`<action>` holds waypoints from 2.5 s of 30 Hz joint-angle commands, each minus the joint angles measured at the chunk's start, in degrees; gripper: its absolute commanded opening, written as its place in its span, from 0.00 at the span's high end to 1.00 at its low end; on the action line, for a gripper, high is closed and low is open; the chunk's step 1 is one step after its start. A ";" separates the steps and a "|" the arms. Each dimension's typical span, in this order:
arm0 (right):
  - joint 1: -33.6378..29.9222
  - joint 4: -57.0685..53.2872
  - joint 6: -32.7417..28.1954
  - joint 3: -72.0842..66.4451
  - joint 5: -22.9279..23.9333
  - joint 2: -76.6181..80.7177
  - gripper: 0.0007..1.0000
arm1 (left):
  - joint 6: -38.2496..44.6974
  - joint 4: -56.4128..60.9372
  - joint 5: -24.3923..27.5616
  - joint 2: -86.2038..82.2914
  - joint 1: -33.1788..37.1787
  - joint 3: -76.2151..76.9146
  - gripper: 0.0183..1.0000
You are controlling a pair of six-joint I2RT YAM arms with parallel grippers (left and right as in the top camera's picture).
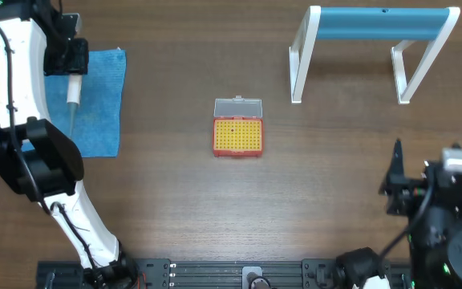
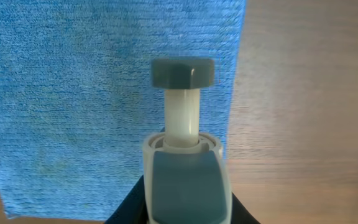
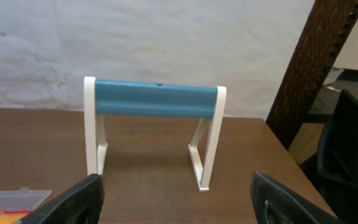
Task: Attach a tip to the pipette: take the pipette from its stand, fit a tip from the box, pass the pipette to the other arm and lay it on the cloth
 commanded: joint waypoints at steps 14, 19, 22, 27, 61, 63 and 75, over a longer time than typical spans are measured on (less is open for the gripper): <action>0.39 34.77 6.49 -34.62 -3.06 -4.85 0.07 | -0.48 9.01 5.88 11.56 3.72 1.90 0.99; 0.39 48.37 7.34 -44.13 -4.55 -4.85 0.07 | -0.66 14.08 6.54 12.20 2.56 1.90 0.99; 0.39 48.92 8.28 -45.81 -4.96 -4.85 0.07 | -0.39 14.75 6.43 13.60 1.11 1.90 0.99; 0.39 49.33 9.25 -48.39 -6.32 -4.85 0.07 | -0.42 14.80 5.11 16.50 0.02 1.88 0.99; 0.39 53.99 9.86 -52.63 -7.02 -4.83 0.01 | 1.51 -2.58 -2.78 17.09 -1.16 25.97 0.00; 0.39 52.68 9.86 -52.63 -7.06 -4.83 0.01 | -0.85 -5.16 -1.66 15.82 -1.20 32.52 0.00; 0.39 26.67 9.86 -52.63 -7.06 -4.81 0.01 | -1.55 -10.03 0.00 -13.73 -16.35 35.43 0.00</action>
